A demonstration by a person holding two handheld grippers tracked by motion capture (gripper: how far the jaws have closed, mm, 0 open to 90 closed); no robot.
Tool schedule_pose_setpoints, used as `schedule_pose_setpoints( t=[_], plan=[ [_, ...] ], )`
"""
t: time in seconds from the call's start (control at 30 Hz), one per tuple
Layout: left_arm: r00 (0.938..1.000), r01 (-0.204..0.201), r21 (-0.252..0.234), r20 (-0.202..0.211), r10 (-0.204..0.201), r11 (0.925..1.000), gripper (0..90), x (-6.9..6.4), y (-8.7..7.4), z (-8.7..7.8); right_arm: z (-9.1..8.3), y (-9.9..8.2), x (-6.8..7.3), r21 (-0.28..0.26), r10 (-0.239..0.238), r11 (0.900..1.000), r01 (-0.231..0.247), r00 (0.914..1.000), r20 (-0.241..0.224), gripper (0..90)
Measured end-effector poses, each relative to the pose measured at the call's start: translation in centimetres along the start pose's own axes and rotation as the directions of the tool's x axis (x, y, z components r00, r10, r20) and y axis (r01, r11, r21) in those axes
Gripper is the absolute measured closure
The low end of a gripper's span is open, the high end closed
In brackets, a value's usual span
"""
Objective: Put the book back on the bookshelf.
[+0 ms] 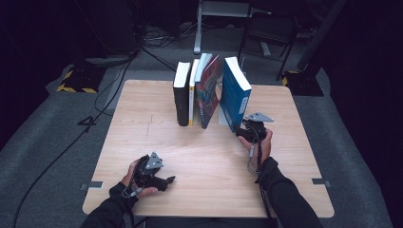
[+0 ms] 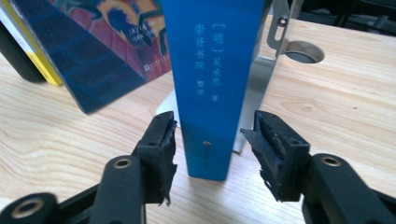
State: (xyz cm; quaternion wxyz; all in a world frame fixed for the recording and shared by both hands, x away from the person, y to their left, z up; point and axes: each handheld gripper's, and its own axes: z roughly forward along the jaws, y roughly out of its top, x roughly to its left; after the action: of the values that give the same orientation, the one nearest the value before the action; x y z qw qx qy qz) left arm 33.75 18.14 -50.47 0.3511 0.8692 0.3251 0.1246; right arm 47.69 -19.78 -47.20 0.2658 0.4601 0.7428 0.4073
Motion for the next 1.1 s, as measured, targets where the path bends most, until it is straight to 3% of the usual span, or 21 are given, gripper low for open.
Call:
schedule_pose_setpoints(
  t=[0.03,0.07,0.13,0.37,0.57,0.73,1.1],
  plan=[
    [1.0000,0.000,0.000,0.000,0.000,1.0000,15.6,0.0,0.0,0.0,0.0,0.0,0.0,0.000,0.000,1.0000,0.000,1.0000,0.000,48.1],
    [1.0000,0.000,0.000,0.000,0.000,1.0000,15.6,0.0,0.0,0.0,-0.2,0.1,-0.1,0.034,-0.026,0.9991,0.027,0.9991,-0.033,44.4],
    [1.0000,0.000,0.000,0.000,0.000,1.0000,15.6,0.0,0.0,0.0,-0.6,0.2,-0.1,0.035,-0.060,0.9976,0.060,0.9981,-0.016,43.6],
    [1.0000,0.000,0.000,0.000,0.000,1.0000,15.6,0.0,0.0,0.0,-1.7,0.9,-0.4,0.040,-0.138,0.9895,0.139,0.9898,-0.037,40.9],
    [1.0000,0.000,0.000,0.000,0.000,1.0000,15.5,0.0,0.0,0.0,-2.6,1.1,-0.9,0.045,-0.168,0.9844,0.170,0.9846,-0.047,38.1],
    [1.0000,0.000,0.000,0.000,0.000,1.0000,15.6,0.0,0.0,0.0,-3.2,1.4,-1.3,0.062,-0.212,0.9741,0.218,0.9736,-0.085,36.1],
    [1.0000,0.000,0.000,0.000,0.000,1.0000,15.5,0.0,0.0,0.0,-4.7,1.4,-2.5,0.098,-0.238,0.9632,0.250,0.9635,-0.123,34.1]
  ],
)
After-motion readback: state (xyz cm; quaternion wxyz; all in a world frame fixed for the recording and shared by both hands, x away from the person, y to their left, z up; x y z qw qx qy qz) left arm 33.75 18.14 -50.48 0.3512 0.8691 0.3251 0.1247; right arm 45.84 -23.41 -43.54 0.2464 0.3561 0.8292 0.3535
